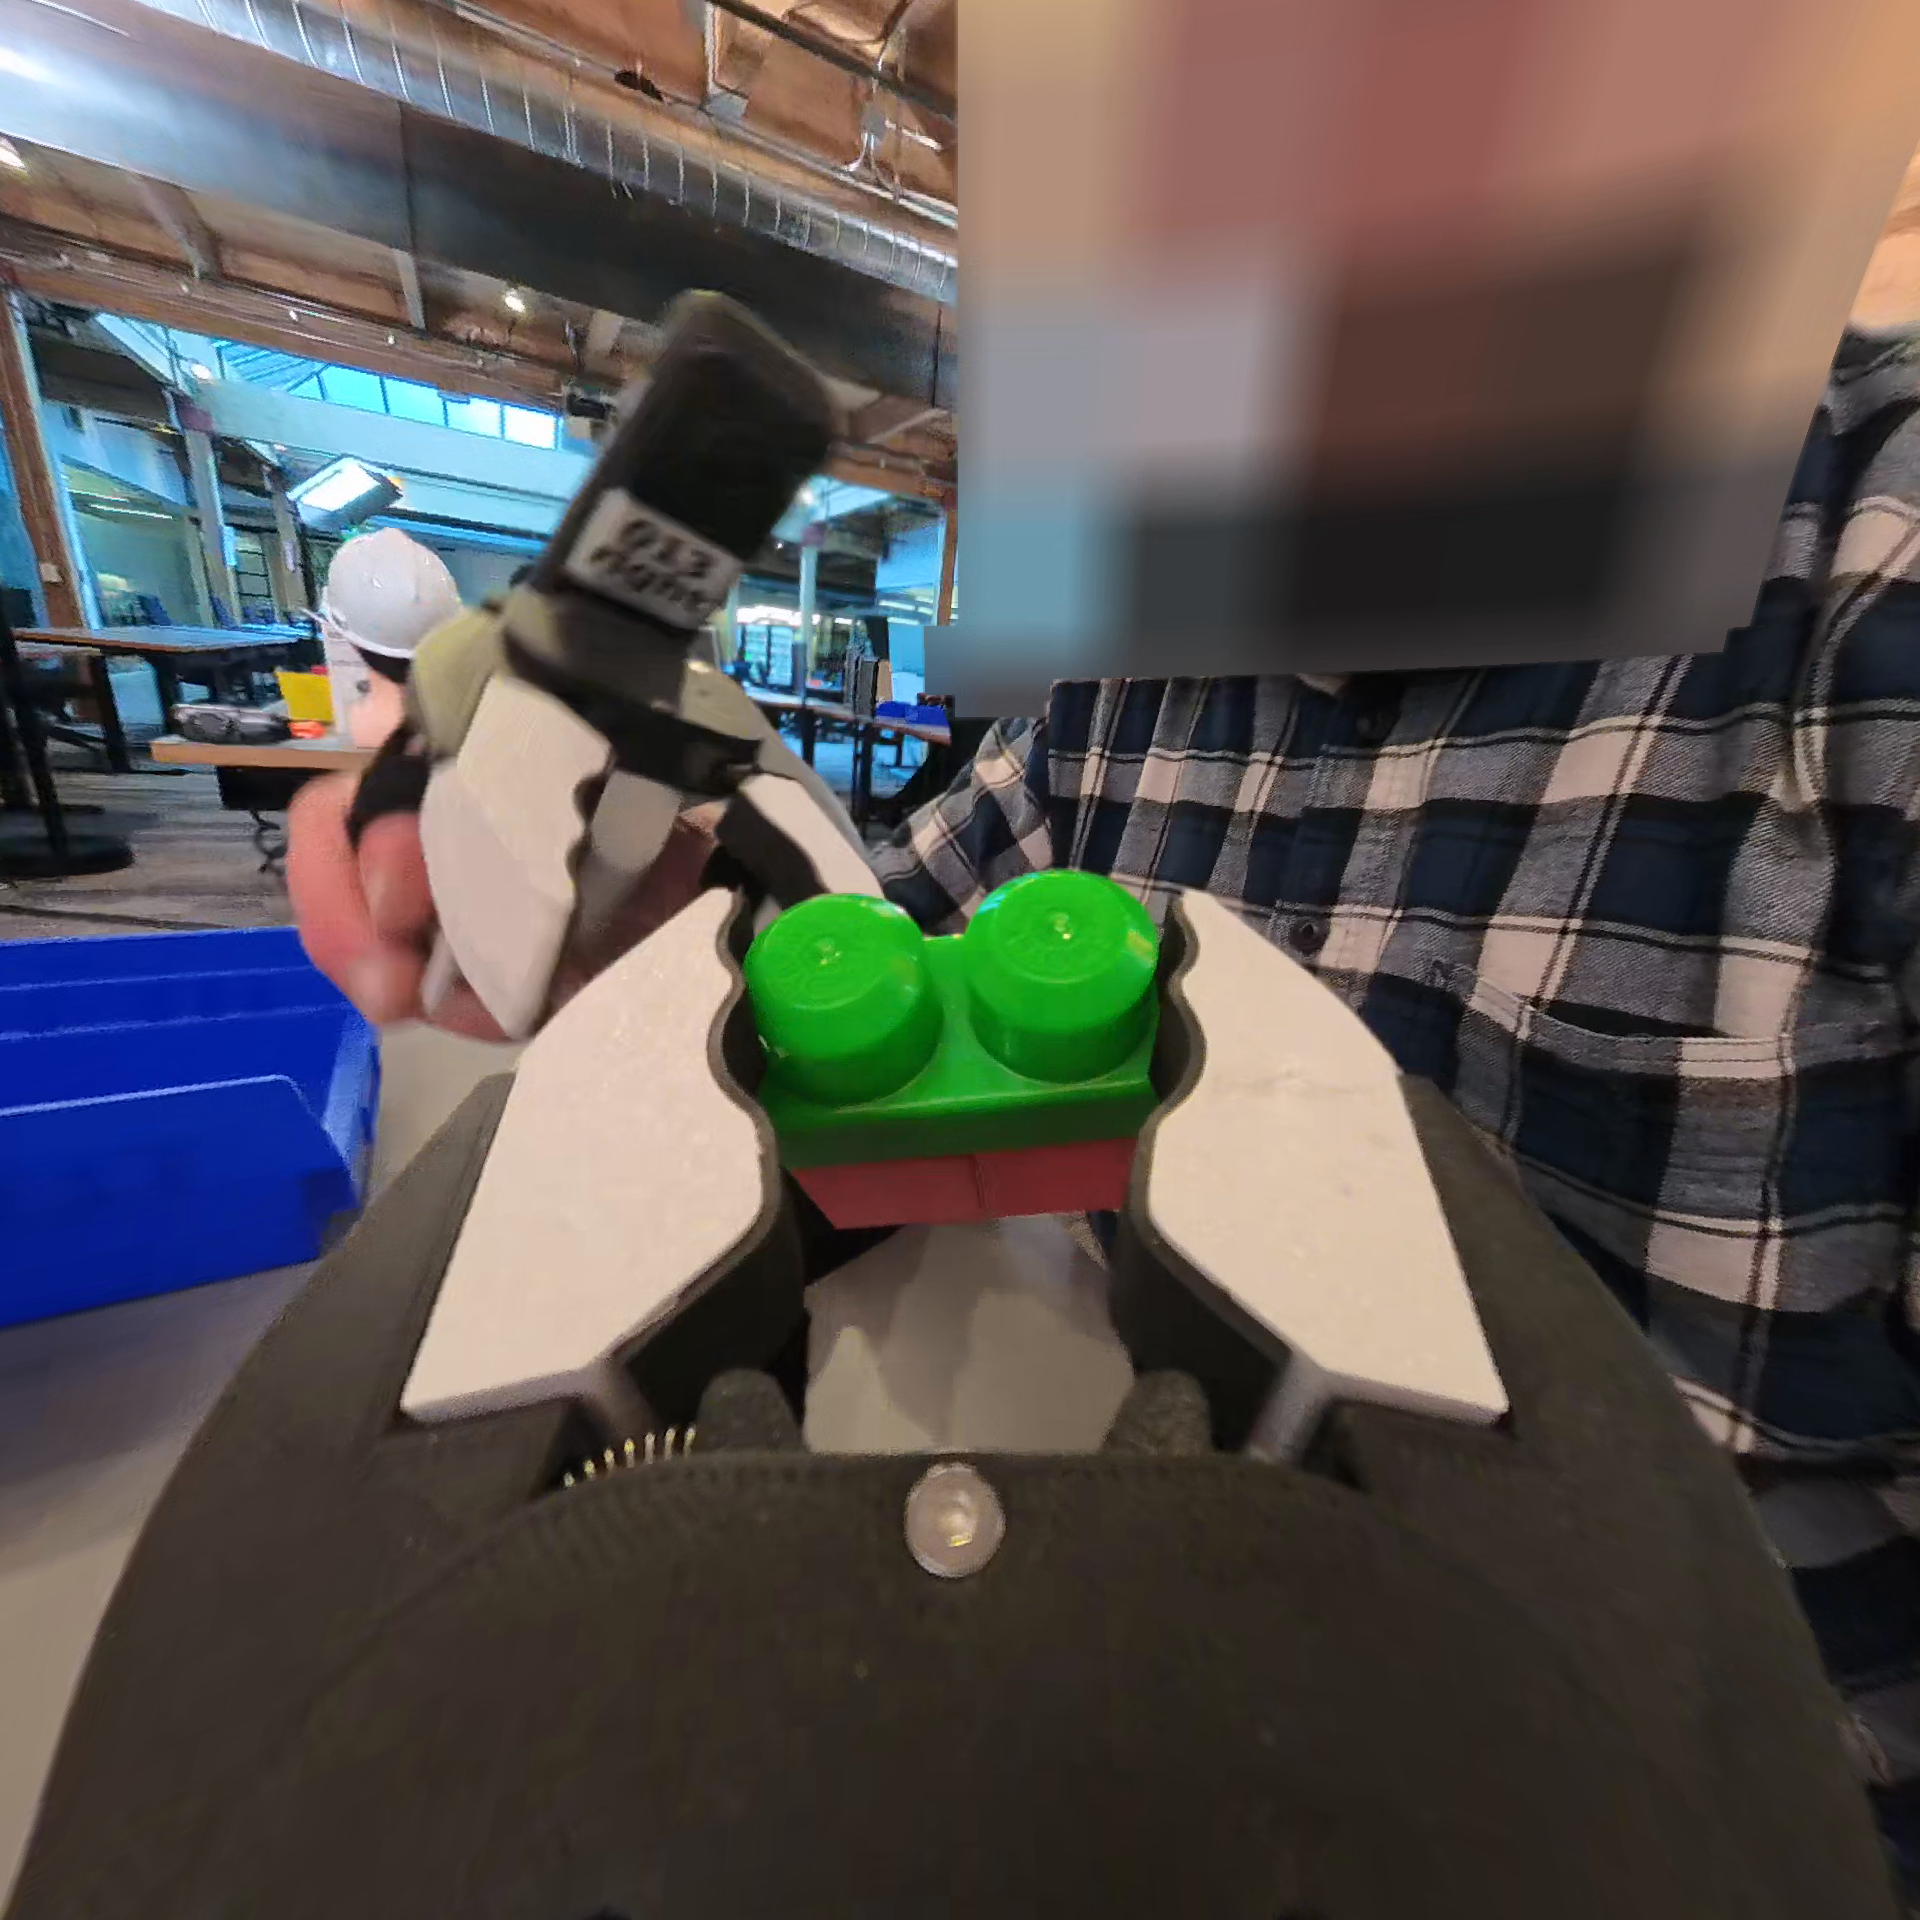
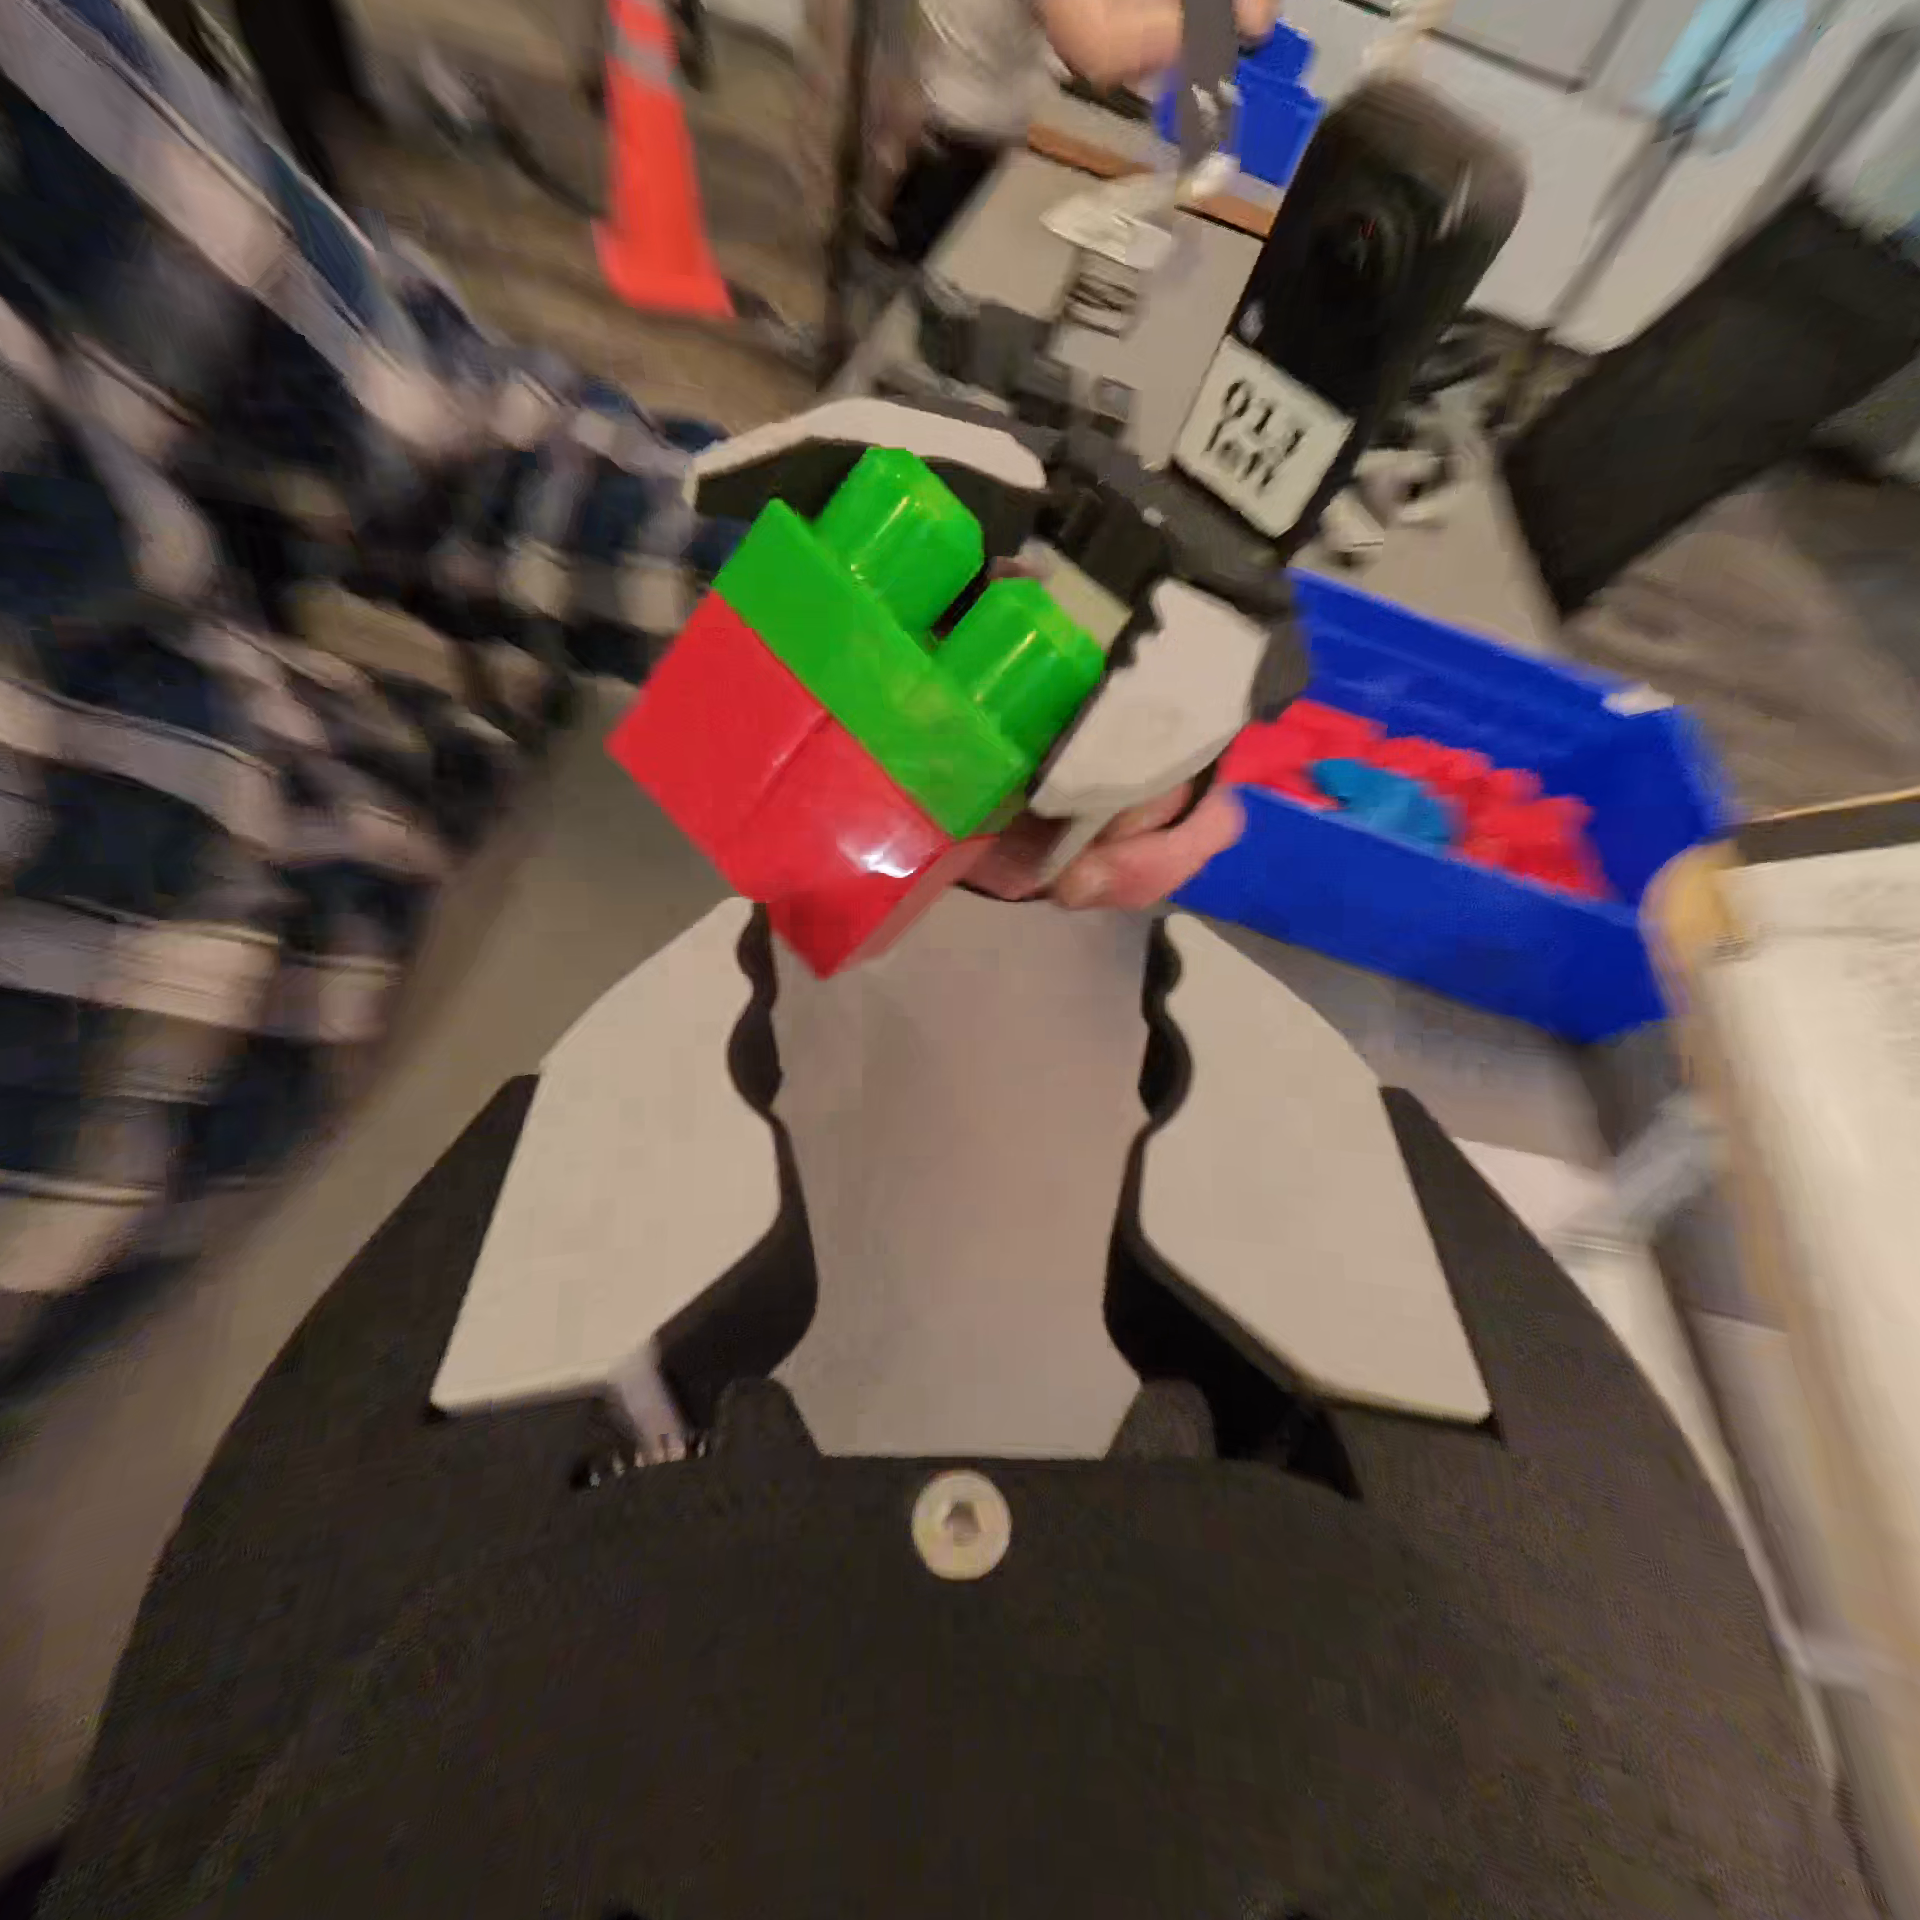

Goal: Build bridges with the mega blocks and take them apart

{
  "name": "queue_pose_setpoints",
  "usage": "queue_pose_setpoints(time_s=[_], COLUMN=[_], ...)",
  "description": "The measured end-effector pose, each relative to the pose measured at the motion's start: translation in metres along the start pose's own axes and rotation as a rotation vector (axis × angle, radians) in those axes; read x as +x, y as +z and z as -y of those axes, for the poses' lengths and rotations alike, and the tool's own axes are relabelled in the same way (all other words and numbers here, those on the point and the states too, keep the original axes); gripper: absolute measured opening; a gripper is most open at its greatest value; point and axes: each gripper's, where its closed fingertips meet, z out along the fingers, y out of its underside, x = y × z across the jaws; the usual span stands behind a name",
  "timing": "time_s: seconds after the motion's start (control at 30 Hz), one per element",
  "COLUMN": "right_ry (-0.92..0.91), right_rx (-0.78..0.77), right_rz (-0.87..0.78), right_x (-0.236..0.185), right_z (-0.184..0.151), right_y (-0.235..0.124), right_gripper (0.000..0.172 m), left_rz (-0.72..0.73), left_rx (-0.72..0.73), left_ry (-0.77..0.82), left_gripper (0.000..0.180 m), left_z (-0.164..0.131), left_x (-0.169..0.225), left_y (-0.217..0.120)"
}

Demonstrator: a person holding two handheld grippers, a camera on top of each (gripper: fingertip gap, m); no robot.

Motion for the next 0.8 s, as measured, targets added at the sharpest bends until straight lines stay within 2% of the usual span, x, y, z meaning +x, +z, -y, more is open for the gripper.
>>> queue_pose_setpoints(time_s=[0.1, 0.17, 0.23, 0.3, 0.33, 0.4, 0.53, 0.6, 0.67, 0.8], right_ry=[0.335, 0.486, 0.539, 0.551, 0.537, 0.518, 0.508, 0.491, 0.465, 0.405], right_rx=[0.147, 0.246, 0.358, 0.401, 0.416, 0.459, 0.595, 0.632, 0.626, 0.61], right_rz=[0.291, 0.457, 0.562, 0.624, 0.625, 0.595, 0.272, 0.12, 0.015, -0.079], right_x=[-0.024, -0.036, -0.043, -0.049, -0.049, -0.044, 0.003, 0.023, 0.032, 0.031], right_z=[-0.001, 0.003, 0.013, 0.017, 0.018, 0.019, 0.017, 0.012, 0.005, 0.004], right_y=[0.003, 0.006, 0.007, 0.01, 0.01, 0.008, -0.012, -0.024, -0.027, -0.022], right_gripper=[0.067, 0.066, 0.057, 0.044, 0.043, 0.041, 0.039, 0.039, 0.039, 0.038], left_rz=[-0.017, -0.035, -0.056, -0.072, -0.089, -0.069, 0.249, 0.391, 0.498, 0.577], left_rx=[-0.046, -0.082, -0.126, -0.171, -0.176, -0.171, -0.136, -0.069, -0.084, -0.186], left_ry=[0.059, 0.092, 0.105, 0.106, 0.101, 0.108, 0.15, 0.159, 0.168, 0.166], left_gripper=[0.073, 0.073, 0.073, 0.073, 0.073, 0.073, 0.078, 0.068, 0.064, 0.059], left_z=[0.003, 0.004, 0.002, -0.002, -0.002, 0.003, 0.021, 0.029, 0.02, -0.008], left_x=[0.006, 0.008, 0.009, 0.009, 0.011, 0.007, -0.032, -0.044, -0.054, -0.067], left_y=[0.009, 0.016, 0.024, 0.03, 0.033, 0.034, 0.007, -0.01, -0.017, -0.003])
